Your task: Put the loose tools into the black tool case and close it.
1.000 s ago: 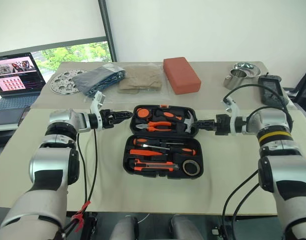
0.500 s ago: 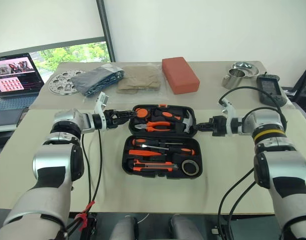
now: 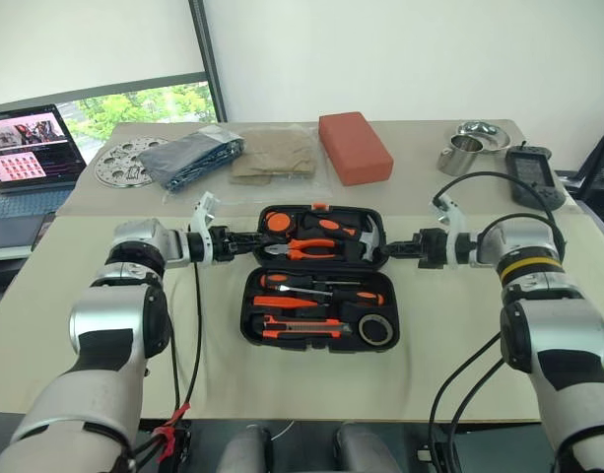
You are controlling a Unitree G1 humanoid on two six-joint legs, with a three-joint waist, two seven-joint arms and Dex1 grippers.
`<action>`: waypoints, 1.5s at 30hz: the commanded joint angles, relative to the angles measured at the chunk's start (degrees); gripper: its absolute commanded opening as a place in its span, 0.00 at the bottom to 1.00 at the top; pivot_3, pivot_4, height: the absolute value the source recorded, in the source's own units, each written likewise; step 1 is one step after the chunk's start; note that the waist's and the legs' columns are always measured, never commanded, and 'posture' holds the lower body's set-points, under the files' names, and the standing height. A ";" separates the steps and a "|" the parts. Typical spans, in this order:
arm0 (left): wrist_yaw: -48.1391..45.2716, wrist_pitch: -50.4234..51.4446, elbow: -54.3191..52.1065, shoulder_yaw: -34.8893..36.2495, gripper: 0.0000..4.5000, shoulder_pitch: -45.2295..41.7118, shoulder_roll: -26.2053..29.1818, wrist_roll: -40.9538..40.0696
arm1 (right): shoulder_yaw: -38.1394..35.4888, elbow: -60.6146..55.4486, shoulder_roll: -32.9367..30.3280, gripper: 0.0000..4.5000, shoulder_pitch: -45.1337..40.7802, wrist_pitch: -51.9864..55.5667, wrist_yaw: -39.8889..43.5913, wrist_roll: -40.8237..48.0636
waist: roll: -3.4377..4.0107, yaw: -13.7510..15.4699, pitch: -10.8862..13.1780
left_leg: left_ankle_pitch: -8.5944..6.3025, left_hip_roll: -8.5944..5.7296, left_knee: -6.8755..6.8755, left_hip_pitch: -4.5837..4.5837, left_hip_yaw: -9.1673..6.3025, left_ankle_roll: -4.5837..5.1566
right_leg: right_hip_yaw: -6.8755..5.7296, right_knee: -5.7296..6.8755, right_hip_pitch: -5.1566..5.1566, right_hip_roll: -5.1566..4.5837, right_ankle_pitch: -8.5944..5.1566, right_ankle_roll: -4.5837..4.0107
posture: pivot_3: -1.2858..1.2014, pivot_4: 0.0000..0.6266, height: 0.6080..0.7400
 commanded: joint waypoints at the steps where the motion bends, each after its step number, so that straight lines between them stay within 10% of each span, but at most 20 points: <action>1: -0.75 -0.58 -0.15 1.30 0.18 -0.27 -0.63 -0.16 | -1.43 -3.40 -0.56 0.00 -0.73 -2.02 2.07 0.98 | 0.00 0.11 0.00 | 0.00 -0.01 0.00 0.00 0.00 0.00 | 0.00 0.00 0.00 -0.01 0.00 0.00 | 0.52 0.24 1.00; 3: -0.70 -0.80 -0.08 1.62 0.01 -0.14 -0.67 0.06 | -1.49 -3.75 -0.72 0.00 -0.57 -2.19 2.26 0.99 | 0.00 0.18 0.00 | 0.00 -0.01 0.00 -0.01 0.00 0.00 | 0.00 0.00 0.00 -0.01 0.00 0.00 | 0.52 0.24 1.00; 29: -2.86 -35.81 -9.53 -1.88 0.01 5.52 0.64 5.64 | -11.28 -19.55 4.92 0.00 13.98 -41.53 -4.62 4.51 | 0.00 0.17 0.01 | 0.05 0.01 -0.04 -0.13 -0.02 -0.09 | 0.01 0.03 -0.09 -0.05 0.02 -0.01 | 0.52 0.24 1.00; 45: 18.94 -107.28 -10.13 -13.04 0.00 20.32 8.40 27.33 | -3.29 -9.54 -0.05 0.08 22.61 -97.94 -13.35 -11.77 | -0.03 0.13 0.02 | 0.05 0.04 -0.01 0.47 0.03 -0.08 | 0.28 -0.08 0.30 -0.17 0.03 -0.03 | 0.52 0.24 1.00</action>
